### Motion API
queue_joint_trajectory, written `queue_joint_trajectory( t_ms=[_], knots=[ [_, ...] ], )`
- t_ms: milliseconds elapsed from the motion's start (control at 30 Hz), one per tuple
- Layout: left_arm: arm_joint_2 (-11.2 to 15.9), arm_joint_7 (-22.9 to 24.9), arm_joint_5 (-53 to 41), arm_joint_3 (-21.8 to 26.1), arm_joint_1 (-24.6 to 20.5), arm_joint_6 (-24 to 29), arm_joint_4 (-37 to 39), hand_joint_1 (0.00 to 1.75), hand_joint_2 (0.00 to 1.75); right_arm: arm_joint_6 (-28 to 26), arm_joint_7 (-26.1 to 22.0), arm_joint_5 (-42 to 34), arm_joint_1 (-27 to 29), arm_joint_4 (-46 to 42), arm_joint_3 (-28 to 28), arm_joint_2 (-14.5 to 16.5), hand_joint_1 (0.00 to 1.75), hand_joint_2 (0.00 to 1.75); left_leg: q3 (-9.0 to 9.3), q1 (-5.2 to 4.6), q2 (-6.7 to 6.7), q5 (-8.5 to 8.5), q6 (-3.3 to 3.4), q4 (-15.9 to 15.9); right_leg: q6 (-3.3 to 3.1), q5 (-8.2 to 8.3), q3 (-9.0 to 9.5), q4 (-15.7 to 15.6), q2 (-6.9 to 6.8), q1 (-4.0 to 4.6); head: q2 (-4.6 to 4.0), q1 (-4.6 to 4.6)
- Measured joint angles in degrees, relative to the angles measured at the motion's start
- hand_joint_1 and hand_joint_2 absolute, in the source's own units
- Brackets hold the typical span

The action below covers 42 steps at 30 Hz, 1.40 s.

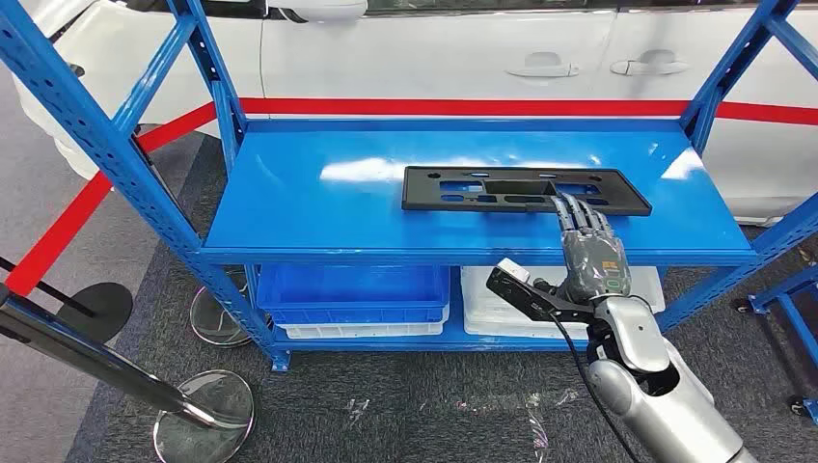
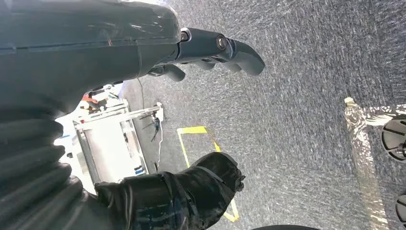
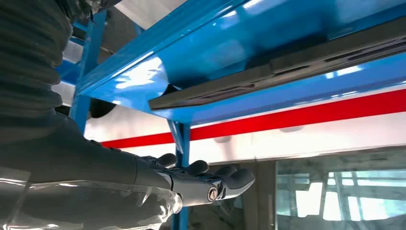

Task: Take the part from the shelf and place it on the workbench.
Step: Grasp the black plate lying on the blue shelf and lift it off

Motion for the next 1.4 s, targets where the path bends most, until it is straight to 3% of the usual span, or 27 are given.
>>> queue_joint_trajectory(
  t_ms=[900, 1000, 1100, 1167, 1267, 1300, 1333, 1400],
  knots=[
    [0.36, -0.62, 0.54, -0.17, 0.0, 0.0, 0.01, 0.0, 1.75, -1.28, -0.45, 0.39, -1.02, 0.23, 3.42, 1.83, 0.0, 1.75, -0.2, -0.22, -0.02, -0.06, 0.09, 0.34, 0.15, 0.11, -0.08, -0.05, 0.01, -0.13, 0.0, 0.0],
    [0.42, -0.73, 0.52, -0.48, -0.02, -0.02, 0.02, 0.0, 1.75, -1.31, -0.45, 0.46, -1.13, 0.23, 3.49, 2.08, 0.0, 1.75, -0.35, -0.33, -0.01, -0.14, 0.28, 0.49, 0.32, 0.19, -0.17, -0.1, 0.07, -0.24, 0.0, -0.01],
    [0.45, -0.8, 0.53, -0.59, -0.07, -0.02, 0.02, 0.0, 1.75, -1.45, -0.45, 0.48, -1.3, 0.13, 3.55, 2.13, 0.0, 1.75, -0.05, 0.03, 0.2, 0.32, 1.02, -0.46, 0.83, -0.02, -0.45, 0.08, -0.02, -0.21, 0.0, 0.02],
    [0.45, -0.9, 0.54, -0.64, -0.11, -0.02, 0.02, 0.0, 1.75, -1.66, -0.46, 0.48, -1.49, 0.07, 3.56, 2.14, 0.0, 1.75, 0.35, 0.47, 0.5, 0.74, 1.54, -1.32, 1.17, -1.87, -2.35, 3.66, -0.43, -0.2, 0.0, 0.18],
    [0.46, -0.96, 0.57, -0.74, -0.09, -0.02, 0.02, 0.0, 1.75, -1.81, -0.47, 0.48, -1.43, 0.08, 3.57, 2.14, 0.0, 1.75, 0.42, 0.52, 0.8, 0.64, 1.63, -1.37, 1.72, -5.4, -8.53, 14.49, -0.7, -0.67, 0.0, 0.31],
    [0.46, -0.97, 0.59, -0.78, -0.08, -0.03, 0.02, 0.0, 1.75, -1.84, -0.47, 0.48, -1.36, 0.08, 3.57, 2.14, 0.0, 1.75, 0.48, 0.6, 0.85, 0.49, 1.51, -1.28, 1.92, -4.97, -9.74, 15.91, -0.76, -0.9, 0.0, 0.31],
    [0.45, -1.0, 0.6, -0.8, -0.07, -0.04, 0.02, 0.0, 1.75, -1.87, -0.47, 0.48, -1.33, 0.08, 3.58, 2.14, 0.0, 1.75, 0.6, 0.75, 0.86, 0.24, 1.3, -1.11, 2.1, -3.39, -9.88, 15.06, -0.84, -1.13, 0.0, 0.3],
    [0.46, -1.09, 0.61, -0.83, -0.07, -0.1, 0.03, 0.0, 1.75, -1.99, -0.49, 0.48, -1.35, 0.09, 3.58, 2.14, 0.0, 1.75, 0.93, 1.14, 0.86, -0.53, 0.53, -0.6, 2.54, 1.11, -7.53, 8.48, -1.22, -1.51, 0.0, 0.34]
  ],
)
